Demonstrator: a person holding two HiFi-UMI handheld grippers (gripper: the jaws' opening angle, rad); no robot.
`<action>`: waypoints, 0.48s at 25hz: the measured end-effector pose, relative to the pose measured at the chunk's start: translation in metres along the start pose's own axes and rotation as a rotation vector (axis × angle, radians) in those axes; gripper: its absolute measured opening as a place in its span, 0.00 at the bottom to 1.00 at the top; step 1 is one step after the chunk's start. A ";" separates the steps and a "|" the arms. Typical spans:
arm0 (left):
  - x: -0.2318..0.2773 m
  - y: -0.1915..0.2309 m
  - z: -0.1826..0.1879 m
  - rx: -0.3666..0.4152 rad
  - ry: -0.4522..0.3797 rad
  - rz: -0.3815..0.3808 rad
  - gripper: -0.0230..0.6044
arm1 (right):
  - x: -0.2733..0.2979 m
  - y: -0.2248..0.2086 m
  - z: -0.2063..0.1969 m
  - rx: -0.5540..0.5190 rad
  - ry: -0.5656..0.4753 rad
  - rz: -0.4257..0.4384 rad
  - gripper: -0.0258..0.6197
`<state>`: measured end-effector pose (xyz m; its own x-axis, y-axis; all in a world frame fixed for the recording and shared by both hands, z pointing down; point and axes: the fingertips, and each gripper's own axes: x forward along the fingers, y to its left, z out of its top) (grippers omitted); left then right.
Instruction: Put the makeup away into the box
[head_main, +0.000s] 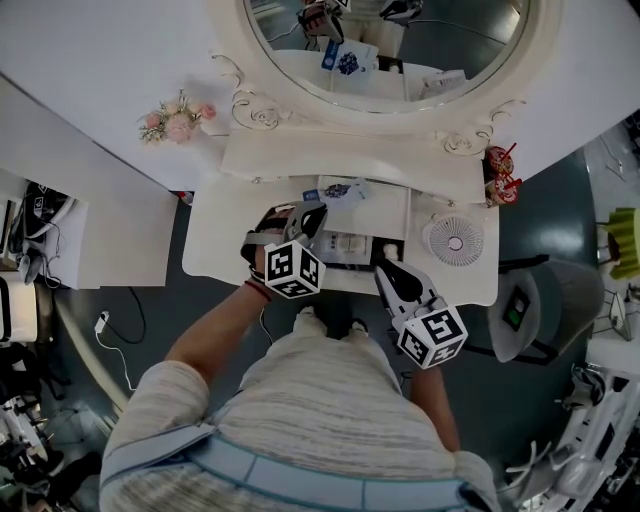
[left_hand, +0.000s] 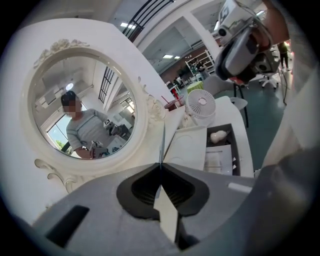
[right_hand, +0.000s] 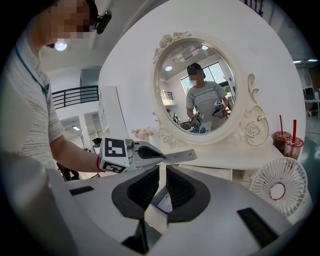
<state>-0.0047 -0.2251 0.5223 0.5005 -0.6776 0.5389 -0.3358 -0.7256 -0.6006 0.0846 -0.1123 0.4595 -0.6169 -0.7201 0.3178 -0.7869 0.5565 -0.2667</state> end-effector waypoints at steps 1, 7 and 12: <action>-0.004 -0.007 0.005 0.013 -0.013 -0.012 0.07 | -0.003 -0.002 0.001 0.001 -0.004 -0.006 0.06; -0.017 -0.049 0.028 0.054 -0.077 -0.090 0.07 | -0.013 -0.009 0.003 0.000 -0.018 -0.026 0.06; -0.025 -0.076 0.036 0.072 -0.103 -0.142 0.07 | -0.016 -0.005 0.002 -0.004 -0.024 -0.019 0.06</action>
<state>0.0373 -0.1489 0.5333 0.6195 -0.5502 0.5599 -0.1999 -0.8004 -0.5652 0.0985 -0.1041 0.4534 -0.6013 -0.7402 0.3008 -0.7986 0.5444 -0.2568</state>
